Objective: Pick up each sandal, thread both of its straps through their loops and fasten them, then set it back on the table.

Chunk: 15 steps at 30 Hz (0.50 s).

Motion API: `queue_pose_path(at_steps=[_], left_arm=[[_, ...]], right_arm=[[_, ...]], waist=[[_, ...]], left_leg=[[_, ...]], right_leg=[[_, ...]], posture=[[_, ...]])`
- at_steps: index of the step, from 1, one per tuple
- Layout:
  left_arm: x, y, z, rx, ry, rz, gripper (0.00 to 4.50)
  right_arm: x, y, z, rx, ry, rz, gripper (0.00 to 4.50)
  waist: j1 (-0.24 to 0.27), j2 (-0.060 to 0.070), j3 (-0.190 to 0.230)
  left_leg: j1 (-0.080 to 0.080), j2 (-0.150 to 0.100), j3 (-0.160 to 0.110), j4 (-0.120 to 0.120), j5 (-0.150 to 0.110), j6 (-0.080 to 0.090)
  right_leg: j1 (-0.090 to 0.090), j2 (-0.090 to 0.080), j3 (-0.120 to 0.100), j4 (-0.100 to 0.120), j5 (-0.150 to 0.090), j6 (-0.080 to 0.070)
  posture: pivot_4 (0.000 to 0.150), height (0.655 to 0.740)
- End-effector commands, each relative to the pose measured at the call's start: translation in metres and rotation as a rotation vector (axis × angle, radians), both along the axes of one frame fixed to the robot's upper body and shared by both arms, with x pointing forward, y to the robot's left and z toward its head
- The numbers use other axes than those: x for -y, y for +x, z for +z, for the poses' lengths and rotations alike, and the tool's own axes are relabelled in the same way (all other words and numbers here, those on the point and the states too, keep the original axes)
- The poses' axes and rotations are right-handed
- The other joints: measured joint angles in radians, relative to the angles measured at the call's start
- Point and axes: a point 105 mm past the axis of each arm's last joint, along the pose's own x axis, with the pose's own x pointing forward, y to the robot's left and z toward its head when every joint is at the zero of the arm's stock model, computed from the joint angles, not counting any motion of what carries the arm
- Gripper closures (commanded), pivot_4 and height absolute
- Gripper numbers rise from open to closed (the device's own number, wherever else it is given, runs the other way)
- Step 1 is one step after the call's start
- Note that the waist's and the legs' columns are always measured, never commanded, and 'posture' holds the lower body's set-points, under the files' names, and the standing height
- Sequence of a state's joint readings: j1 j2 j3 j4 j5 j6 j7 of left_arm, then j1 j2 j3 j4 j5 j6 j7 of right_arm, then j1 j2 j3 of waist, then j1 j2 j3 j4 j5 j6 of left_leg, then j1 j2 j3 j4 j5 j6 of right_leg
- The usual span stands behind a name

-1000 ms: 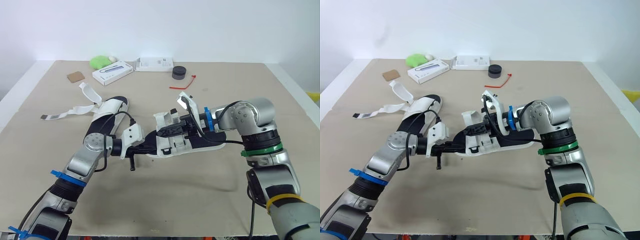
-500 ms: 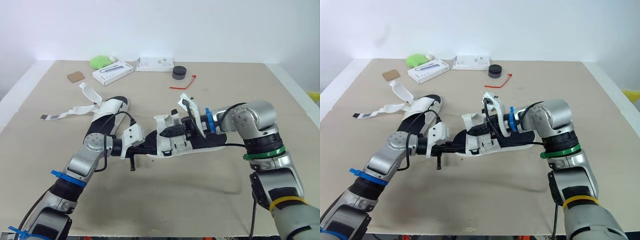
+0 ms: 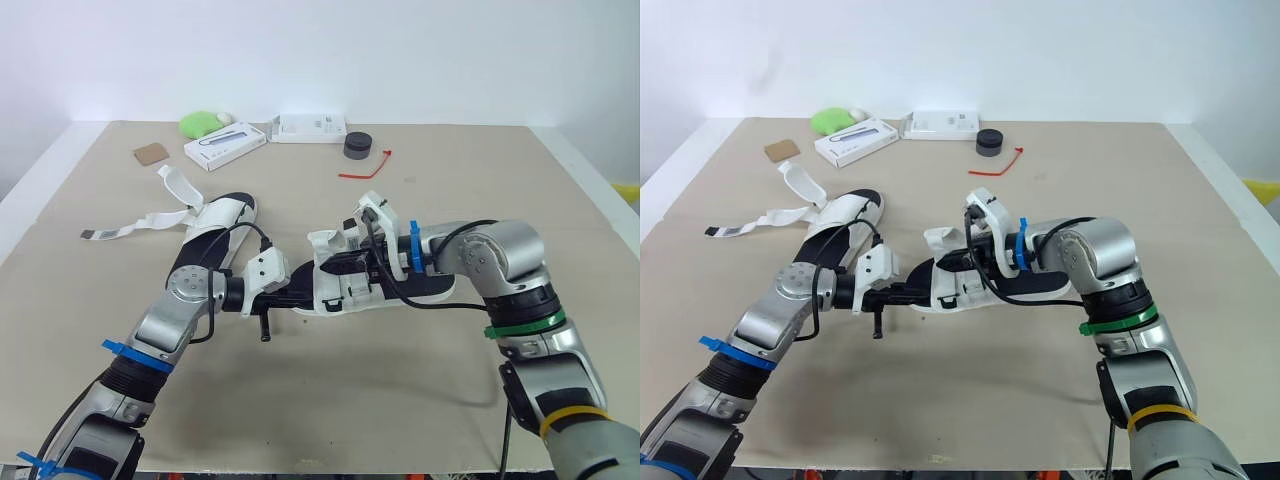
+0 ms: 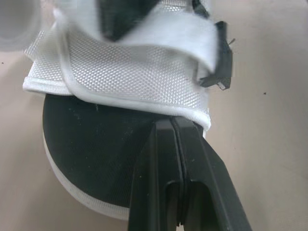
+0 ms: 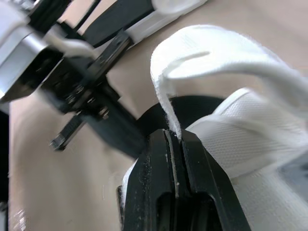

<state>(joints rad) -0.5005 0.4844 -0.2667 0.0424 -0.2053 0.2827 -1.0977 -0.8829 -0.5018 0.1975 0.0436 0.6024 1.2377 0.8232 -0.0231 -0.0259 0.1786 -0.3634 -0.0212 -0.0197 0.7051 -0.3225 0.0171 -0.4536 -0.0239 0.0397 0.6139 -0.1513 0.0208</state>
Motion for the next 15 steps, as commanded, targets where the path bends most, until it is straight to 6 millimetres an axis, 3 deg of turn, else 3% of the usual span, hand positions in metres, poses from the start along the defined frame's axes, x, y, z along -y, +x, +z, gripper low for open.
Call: queue_pose_path(at_steps=[1,9,15], left_arm=[[0.001,0.001,-0.001,0.0,0.005,0.002,4.5],[0.0,0.001,-0.001,-0.002,0.004,0.008,4.5],[0.0,0.001,-0.001,-0.002,0.003,0.01,4.5]], right_arm=[[-0.009,0.002,0.021,0.056,0.04,0.018,4.48],[-0.014,-0.008,0.03,0.023,0.056,0.044,4.48],[-0.008,-0.018,0.013,0.018,0.0,0.063,4.48]], waist=[[0.0,0.0,0.0],[0.0,0.0,0.0],[0.0,0.0,0.0]], left_leg=[[0.0,0.0,0.0,0.0,0.0,0.0],[0.0,0.0,0.0,0.0,0.0,0.0],[0.0,0.0,0.0,0.0,0.0,0.0]], right_leg=[[0.0,0.0,0.0,0.0,0.0,0.0],[0.0,0.0,0.0,0.0,0.0,0.0],[0.0,0.0,0.0,0.0,0.0,0.0]], posture=[[0.15,0.74],[0.15,0.74],[0.15,0.74]])
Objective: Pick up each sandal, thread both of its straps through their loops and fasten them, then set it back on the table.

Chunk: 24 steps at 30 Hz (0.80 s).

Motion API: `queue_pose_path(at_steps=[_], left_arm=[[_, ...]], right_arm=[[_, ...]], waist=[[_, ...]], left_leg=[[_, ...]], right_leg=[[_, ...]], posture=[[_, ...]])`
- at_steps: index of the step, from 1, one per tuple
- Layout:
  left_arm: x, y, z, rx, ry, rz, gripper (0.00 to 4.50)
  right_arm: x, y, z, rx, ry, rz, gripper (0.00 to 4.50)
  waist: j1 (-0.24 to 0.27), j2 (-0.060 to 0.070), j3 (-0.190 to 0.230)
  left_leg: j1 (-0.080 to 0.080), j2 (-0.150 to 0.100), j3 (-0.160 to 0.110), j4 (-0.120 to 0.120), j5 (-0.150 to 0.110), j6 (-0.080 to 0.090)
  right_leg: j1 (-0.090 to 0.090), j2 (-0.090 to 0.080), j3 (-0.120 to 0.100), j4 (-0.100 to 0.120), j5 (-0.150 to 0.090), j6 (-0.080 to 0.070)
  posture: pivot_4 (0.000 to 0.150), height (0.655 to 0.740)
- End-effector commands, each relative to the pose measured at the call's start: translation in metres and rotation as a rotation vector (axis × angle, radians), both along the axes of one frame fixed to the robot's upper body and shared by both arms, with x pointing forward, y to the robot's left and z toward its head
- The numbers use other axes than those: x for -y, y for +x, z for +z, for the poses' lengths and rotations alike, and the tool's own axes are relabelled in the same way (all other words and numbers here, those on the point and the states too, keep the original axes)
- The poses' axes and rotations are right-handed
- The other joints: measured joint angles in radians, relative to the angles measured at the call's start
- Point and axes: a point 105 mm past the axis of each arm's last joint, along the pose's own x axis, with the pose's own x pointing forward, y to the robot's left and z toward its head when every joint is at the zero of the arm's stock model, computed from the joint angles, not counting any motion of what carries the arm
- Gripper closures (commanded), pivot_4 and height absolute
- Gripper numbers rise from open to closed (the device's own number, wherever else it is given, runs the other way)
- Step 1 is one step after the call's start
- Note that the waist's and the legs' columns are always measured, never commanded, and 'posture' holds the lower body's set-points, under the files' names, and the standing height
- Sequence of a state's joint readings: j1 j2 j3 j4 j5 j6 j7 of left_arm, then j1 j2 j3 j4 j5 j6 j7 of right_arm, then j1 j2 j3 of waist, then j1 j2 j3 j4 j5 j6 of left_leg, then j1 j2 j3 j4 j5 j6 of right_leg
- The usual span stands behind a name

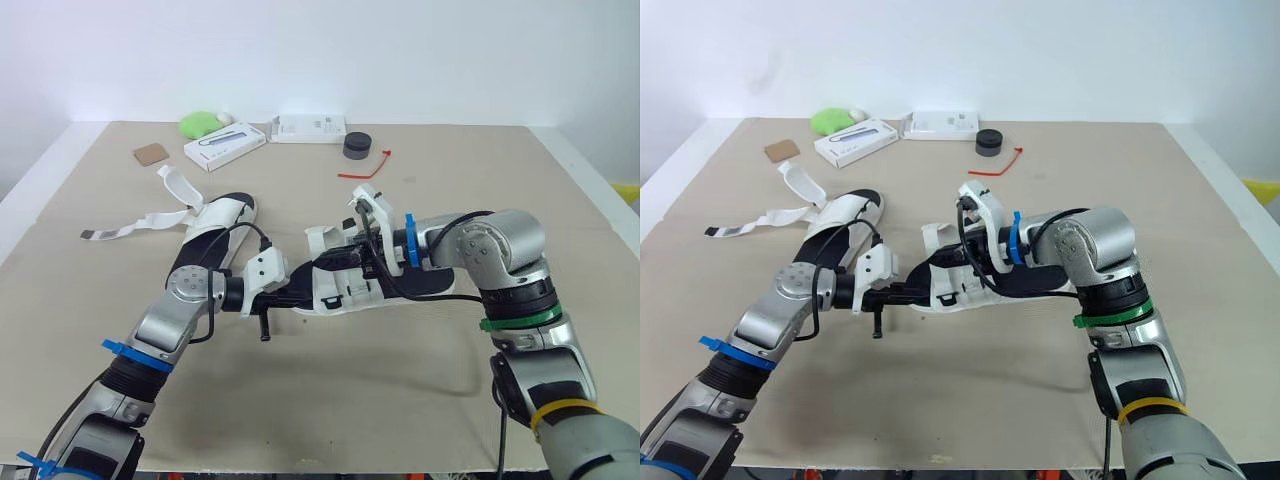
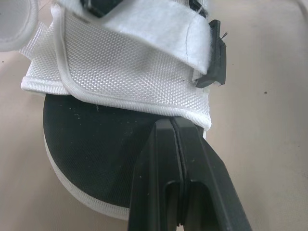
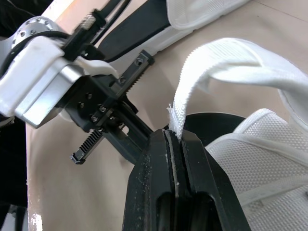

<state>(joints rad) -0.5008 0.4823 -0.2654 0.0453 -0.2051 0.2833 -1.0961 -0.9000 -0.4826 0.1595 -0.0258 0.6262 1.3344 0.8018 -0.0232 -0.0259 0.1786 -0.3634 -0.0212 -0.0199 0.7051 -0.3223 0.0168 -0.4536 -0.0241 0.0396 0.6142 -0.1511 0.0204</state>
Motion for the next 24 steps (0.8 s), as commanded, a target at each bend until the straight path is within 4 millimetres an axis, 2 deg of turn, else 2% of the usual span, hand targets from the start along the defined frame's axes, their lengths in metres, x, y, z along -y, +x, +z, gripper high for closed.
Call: queue_pose_path(at_steps=[1,7,11,12,16,20,24], left_arm=[[0.0,0.001,-0.001,0.0,0.005,0.007,4.5],[0.001,0.002,-0.001,0.0,0.006,0.001,4.5],[0.002,0.003,-0.001,0.0,0.007,-0.001,4.5],[0.002,0.003,-0.001,0.001,0.007,-0.001,4.5],[0.002,0.003,-0.001,0.0,0.005,-0.002,4.5],[0.002,0.003,0.0,0.0,0.003,-0.002,4.5],[0.002,0.004,0.0,0.001,0.004,-0.001,4.5]], right_arm=[[-0.001,-0.009,-0.001,0.026,-0.013,0.045,4.48],[0.001,-0.003,-0.006,0.077,-0.043,0.036,4.48],[-0.001,-0.008,0.004,0.087,-0.016,0.07,3.28],[-0.001,-0.009,0.007,0.085,-0.011,0.073,2.76],[0.003,-0.015,0.011,0.066,-0.012,0.09,2.76],[0.007,-0.027,0.004,0.013,-0.037,0.127,2.76],[0.007,-0.026,0.002,-0.018,-0.028,0.109,2.76]], waist=[[0.0,0.0,0.0],[0.0,0.0,0.0],[0.0,0.0,0.0],[0.0,0.0,0.0],[0.0,0.0,0.0],[0.0,0.0,0.0],[0.0,0.0,0.0]], left_leg=[[0.0,0.0,0.0,0.0,0.0,0.0],[0.0,0.0,0.0,0.0,0.0,0.0],[0.0,0.0,0.0,0.0,0.0,0.0],[0.0,0.0,0.0,0.0,0.0,0.0],[0.0,0.0,0.0,0.0,0.0,0.0],[0.0,0.0,0.0,0.0,0.0,0.0],[0.0,0.0,0.0,0.0,0.0,0.0]], right_leg=[[0.0,0.0,0.0,0.0,0.0,0.0],[0.0,0.0,0.0,0.0,0.0,0.0],[0.0,0.0,0.0,0.0,0.0,0.0],[0.0,0.0,0.0,0.0,0.0,0.0],[0.0,0.0,0.0,0.0,0.0,0.0],[0.0,0.0,0.0,0.0,0.0,0.0],[0.0,0.0,0.0,0.0,0.0,0.0]], posture=[[0.15,0.74],[0.15,0.74],[0.15,0.74],[0.15,0.74],[0.15,0.74],[0.15,0.74],[0.15,0.74]])
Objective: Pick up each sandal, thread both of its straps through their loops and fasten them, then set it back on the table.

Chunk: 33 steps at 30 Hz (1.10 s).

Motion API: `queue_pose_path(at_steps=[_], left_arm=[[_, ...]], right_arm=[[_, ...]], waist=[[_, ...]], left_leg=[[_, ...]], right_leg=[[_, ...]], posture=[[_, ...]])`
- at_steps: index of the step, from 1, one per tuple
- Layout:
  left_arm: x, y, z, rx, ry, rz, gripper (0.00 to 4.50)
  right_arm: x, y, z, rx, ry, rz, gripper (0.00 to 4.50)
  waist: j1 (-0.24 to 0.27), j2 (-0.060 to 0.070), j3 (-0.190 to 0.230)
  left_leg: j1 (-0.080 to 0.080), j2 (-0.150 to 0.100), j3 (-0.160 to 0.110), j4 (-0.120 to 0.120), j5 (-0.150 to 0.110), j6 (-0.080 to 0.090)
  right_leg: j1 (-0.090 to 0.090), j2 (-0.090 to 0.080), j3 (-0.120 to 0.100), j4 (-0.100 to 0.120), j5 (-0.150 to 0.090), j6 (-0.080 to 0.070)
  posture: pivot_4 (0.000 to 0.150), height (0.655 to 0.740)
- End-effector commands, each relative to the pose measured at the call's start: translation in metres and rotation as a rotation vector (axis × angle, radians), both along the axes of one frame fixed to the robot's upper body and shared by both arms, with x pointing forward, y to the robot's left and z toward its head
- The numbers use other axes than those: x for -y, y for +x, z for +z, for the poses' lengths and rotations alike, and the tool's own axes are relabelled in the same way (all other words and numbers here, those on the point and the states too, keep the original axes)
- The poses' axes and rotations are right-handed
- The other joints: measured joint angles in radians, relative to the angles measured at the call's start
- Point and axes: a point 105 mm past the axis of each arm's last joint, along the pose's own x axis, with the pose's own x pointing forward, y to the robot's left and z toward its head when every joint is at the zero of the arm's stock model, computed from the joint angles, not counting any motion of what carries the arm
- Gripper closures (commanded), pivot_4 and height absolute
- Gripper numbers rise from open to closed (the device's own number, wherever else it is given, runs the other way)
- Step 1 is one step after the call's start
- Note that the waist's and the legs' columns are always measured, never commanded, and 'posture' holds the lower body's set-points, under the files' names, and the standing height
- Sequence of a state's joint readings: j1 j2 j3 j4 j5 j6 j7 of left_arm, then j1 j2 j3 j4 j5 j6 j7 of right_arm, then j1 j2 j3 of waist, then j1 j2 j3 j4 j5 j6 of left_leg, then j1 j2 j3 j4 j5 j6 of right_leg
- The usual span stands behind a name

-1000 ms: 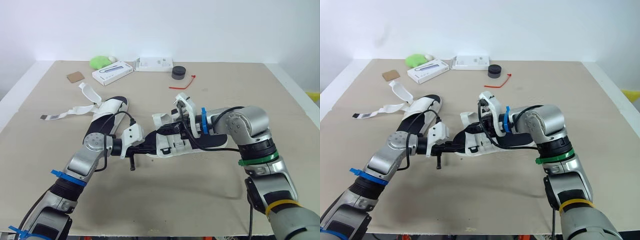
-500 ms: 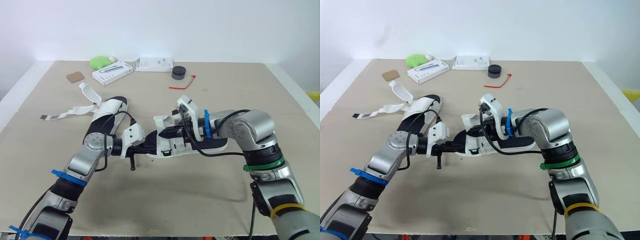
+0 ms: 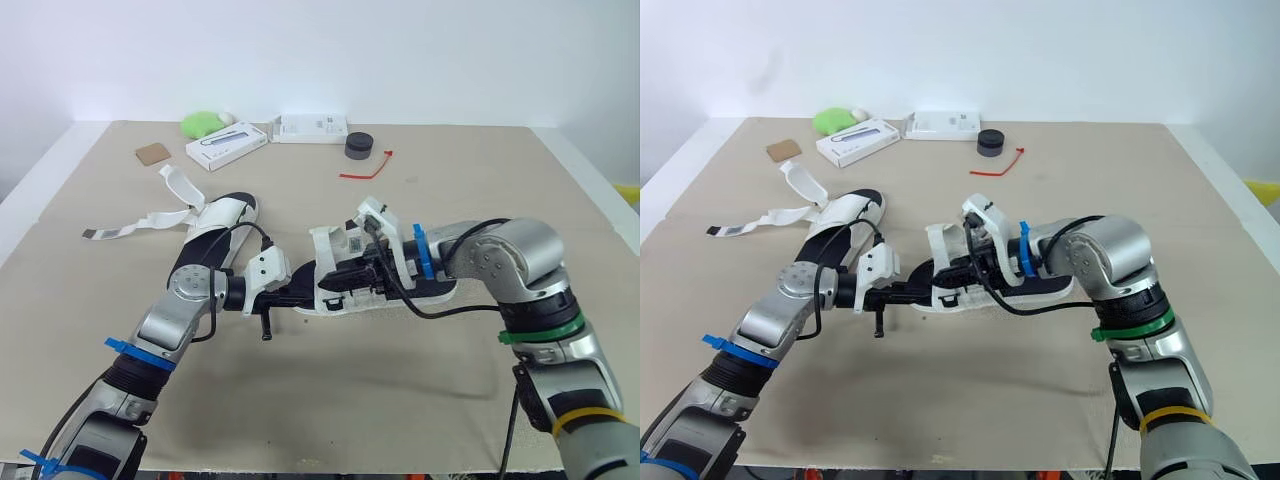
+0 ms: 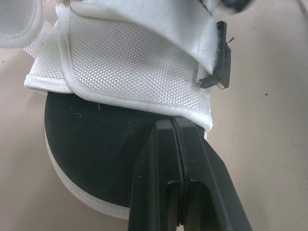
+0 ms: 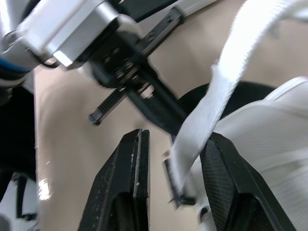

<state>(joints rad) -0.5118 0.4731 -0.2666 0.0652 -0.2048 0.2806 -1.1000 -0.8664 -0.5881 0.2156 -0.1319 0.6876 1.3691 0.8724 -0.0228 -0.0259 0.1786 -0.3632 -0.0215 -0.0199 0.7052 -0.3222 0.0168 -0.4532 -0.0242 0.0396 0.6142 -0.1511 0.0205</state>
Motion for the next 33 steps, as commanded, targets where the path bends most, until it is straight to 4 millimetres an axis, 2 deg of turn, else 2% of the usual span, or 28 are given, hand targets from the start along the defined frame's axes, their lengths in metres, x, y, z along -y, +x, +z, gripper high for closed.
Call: queue_pose_path(at_steps=[1,2,6,7,8,13,24,33], left_arm=[[0.0,0.002,0.0,0.007,0.009,0.002,4.5],[0.0,0.002,0.0,0.007,0.009,0.002,4.5],[0.0,0.0,0.0,0.004,0.009,0.002,4.5],[0.0,0.0,-0.001,0.004,0.01,0.002,4.5],[0.0,0.0,-0.001,0.003,0.01,0.002,4.5],[0.0,0.0,0.0,0.003,0.008,0.002,4.5],[0.002,0.0,-0.001,0.001,0.005,-0.001,4.5],[0.003,-0.001,-0.001,0.001,0.006,-0.003,4.5]], right_arm=[[-0.002,-0.002,0.009,0.002,0.042,0.006,2.76],[-0.002,0.0,0.009,-0.001,0.048,-0.002,2.76],[-0.003,0.005,0.012,-0.006,0.061,-0.018,3.66],[-0.003,0.004,0.012,-0.006,0.059,-0.015,4.19],[-0.004,0.004,0.011,-0.009,0.058,-0.013,4.38],[-0.005,0.002,0.006,-0.002,0.024,0.005,4.38],[-0.001,0.0,-0.006,0.133,-0.093,0.098,4.38],[0.001,-0.003,-0.007,0.148,-0.099,0.127,4.38]], waist=[[0.0,0.0,0.0],[0.0,0.0,0.0],[0.0,0.0,0.0],[0.0,0.0,0.0],[0.0,0.0,0.0],[0.0,0.0,0.0],[0.0,0.0,0.0],[0.002,0.0,0.0]], left_leg=[[0.0,0.0,0.0,0.0,0.0,0.0],[0.0,0.0,0.0,0.0,0.0,0.0],[0.0,0.0,0.0,0.0,0.0,0.0],[0.0,0.0,0.0,0.0,0.0,0.0],[0.0,0.0,0.0,0.0,0.0,0.0],[0.0,0.0,0.0,0.0,0.0,0.0],[0.0,0.0,0.0,0.0,0.0,0.0],[0.0,0.0,0.0,0.0,0.0,0.0]], right_leg=[[0.0,0.0,0.0,0.0,0.0,0.0],[0.0,0.0,0.0,0.0,0.0,0.0],[0.0,0.0,0.0,0.0,0.0,0.0],[0.0,0.0,0.0,0.0,0.0,0.0],[0.0,0.0,0.0,0.0,0.0,0.0],[0.0,0.0,0.0,0.0,0.0,0.0],[0.0,0.0,0.0,0.0,0.0,0.0],[0.0,0.0,0.0,0.0,0.0,0.0]], posture=[[0.15,0.74],[0.15,0.74],[0.15,0.74],[0.15,0.74],[0.15,0.74],[0.15,0.74],[0.15,0.74],[0.15,0.74]])
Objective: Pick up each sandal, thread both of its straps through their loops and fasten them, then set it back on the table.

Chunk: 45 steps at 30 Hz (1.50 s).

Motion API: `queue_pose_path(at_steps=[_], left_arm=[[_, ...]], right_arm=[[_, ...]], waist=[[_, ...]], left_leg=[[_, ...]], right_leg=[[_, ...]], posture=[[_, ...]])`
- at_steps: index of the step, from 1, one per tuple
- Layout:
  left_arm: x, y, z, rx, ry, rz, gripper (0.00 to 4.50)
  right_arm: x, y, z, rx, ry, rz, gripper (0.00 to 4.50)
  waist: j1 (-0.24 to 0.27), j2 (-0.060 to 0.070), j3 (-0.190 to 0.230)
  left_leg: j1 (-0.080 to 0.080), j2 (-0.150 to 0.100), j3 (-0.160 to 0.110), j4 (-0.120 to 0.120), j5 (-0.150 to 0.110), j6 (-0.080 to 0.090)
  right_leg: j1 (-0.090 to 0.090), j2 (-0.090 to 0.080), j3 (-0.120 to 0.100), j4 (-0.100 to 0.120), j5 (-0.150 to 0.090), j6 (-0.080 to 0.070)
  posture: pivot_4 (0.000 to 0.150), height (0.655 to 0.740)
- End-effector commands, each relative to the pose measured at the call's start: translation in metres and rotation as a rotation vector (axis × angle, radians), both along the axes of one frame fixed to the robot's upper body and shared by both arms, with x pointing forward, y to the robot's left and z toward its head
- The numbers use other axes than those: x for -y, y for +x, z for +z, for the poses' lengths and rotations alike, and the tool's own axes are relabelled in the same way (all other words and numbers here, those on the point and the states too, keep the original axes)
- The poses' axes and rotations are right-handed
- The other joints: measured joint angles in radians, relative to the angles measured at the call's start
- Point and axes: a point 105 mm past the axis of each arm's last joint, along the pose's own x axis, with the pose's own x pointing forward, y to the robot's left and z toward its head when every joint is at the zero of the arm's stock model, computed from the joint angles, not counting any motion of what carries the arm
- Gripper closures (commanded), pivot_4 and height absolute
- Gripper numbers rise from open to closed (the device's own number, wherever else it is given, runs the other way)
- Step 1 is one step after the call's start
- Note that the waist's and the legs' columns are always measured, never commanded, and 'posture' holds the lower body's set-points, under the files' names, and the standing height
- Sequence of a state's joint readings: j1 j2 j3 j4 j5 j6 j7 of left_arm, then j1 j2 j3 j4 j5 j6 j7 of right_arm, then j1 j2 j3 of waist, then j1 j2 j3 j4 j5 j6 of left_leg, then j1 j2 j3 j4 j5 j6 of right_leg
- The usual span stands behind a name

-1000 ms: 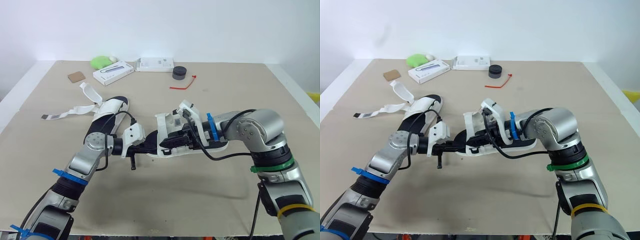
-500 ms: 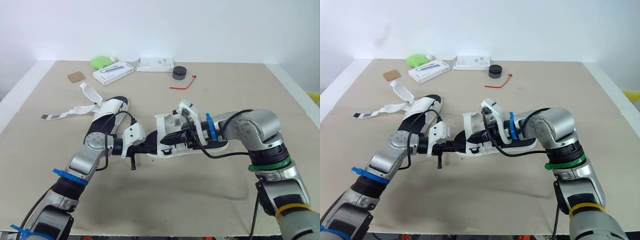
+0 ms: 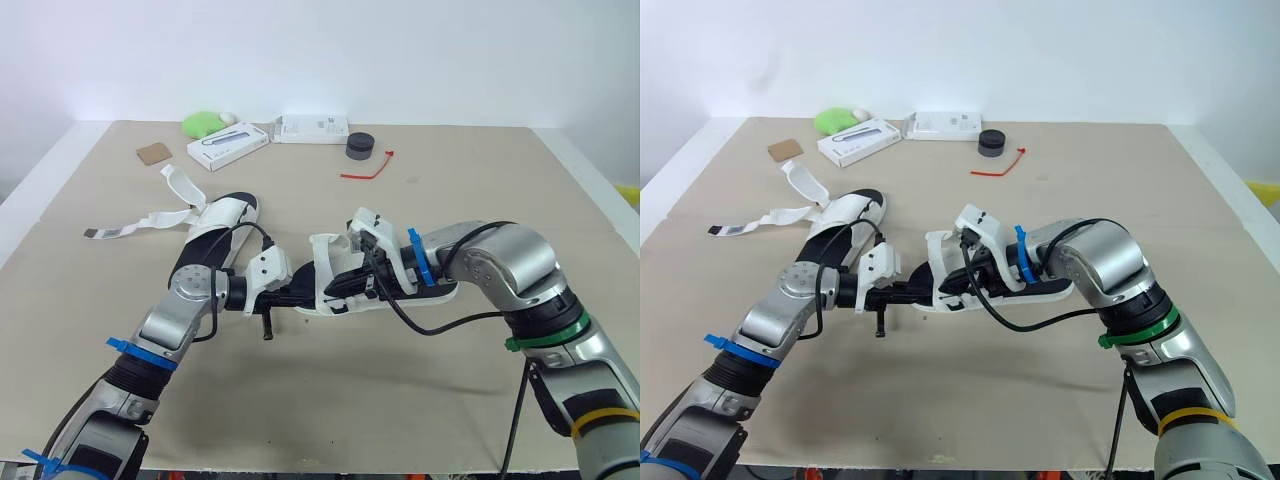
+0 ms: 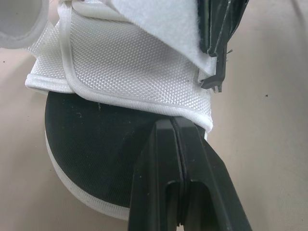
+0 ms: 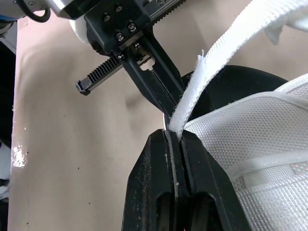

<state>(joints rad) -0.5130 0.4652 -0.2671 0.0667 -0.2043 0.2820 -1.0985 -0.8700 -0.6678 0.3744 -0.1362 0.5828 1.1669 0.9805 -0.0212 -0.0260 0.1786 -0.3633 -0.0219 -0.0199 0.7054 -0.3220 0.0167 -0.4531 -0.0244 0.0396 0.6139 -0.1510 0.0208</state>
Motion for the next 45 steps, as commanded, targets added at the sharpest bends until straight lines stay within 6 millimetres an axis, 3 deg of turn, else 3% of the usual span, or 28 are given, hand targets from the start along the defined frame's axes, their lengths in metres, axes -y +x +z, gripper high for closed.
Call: queue_pose_path(at_steps=[1,6,9,11,16,22,24,26,45], left_arm=[[0.001,-0.002,-0.001,0.003,0.011,-0.001,4.5],[0.001,-0.001,-0.002,0.003,0.011,-0.001,4.5],[0.0,-0.001,-0.002,0.003,0.012,0.0,4.5],[0.0,-0.001,-0.002,0.003,0.012,0.001,4.5],[0.002,0.0,-0.001,0.005,0.009,-0.001,4.5],[0.002,0.0,-0.001,0.007,0.004,0.0,4.5],[0.002,0.0,-0.001,0.006,0.003,0.002,4.5],[0.001,0.0,-0.001,0.006,0.004,0.006,4.5],[-0.001,0.0,-0.001,0.003,0.011,0.007,4.5]], right_arm=[[0.0,-0.005,0.005,0.024,0.003,0.025,4.38],[-0.001,-0.006,0.006,0.003,0.022,0.016,4.38],[0.0,-0.005,0.012,0.015,0.031,0.01,3.56],[-0.002,0.0,0.022,0.041,0.059,-0.002,2.75],[-0.009,0.015,0.043,0.036,0.135,-0.054,2.75],[-0.01,0.022,0.043,0.001,0.153,-0.097,2.75],[-0.009,0.023,0.041,-0.012,0.149,-0.1,3.79],[-0.007,0.021,0.037,-0.033,0.138,-0.101,4.37],[-0.003,-0.004,0.011,0.004,0.098,-0.067,4.44]], waist=[[0.0,0.0,0.0],[0.0,0.0,0.0],[0.0,0.0,0.0],[0.0,0.0,0.0],[0.0,0.0,0.0],[0.001,0.0,0.0],[0.001,0.0,0.0],[0.001,0.0,0.0],[0.001,0.0,0.0]], left_leg=[[0.0,0.0,0.0,0.0,0.0,0.0],[0.0,0.0,0.0,0.0,0.0,0.0],[0.0,0.0,0.0,0.0,0.0,0.0],[0.0,0.0,0.0,0.0,0.0,0.0],[0.0,0.0,0.0,0.0,0.001,-0.001],[0.0,0.0,-0.001,0.0,0.001,-0.002],[-0.001,0.0,-0.001,0.0,0.001,-0.002],[-0.001,0.0,-0.001,0.0,0.001,-0.002],[-0.001,0.0,-0.001,0.0,0.001,-0.002]], right_leg=[[0.0,0.0,0.0,0.0,0.0,0.0],[0.0,0.0,0.0,0.0,0.0,0.0],[0.0,0.0,0.0,0.0,0.0,0.0],[0.0,0.0,0.0,0.0,0.0,0.0],[0.0,0.0,0.0,0.0,0.0,0.0],[0.0,-0.001,-0.001,0.0,0.0,-0.001],[0.0,-0.001,-0.001,0.0,0.0,0.0],[0.0,-0.001,-0.001,0.0,0.0,0.0],[0.0,0.0,-0.001,0.0,0.001,0.0]], posture=[[0.15,0.74],[0.15,0.74],[0.15,0.74],[0.15,0.74],[0.15,0.74],[0.15,0.74],[0.15,0.74],[0.15,0.74],[0.15,0.74]])
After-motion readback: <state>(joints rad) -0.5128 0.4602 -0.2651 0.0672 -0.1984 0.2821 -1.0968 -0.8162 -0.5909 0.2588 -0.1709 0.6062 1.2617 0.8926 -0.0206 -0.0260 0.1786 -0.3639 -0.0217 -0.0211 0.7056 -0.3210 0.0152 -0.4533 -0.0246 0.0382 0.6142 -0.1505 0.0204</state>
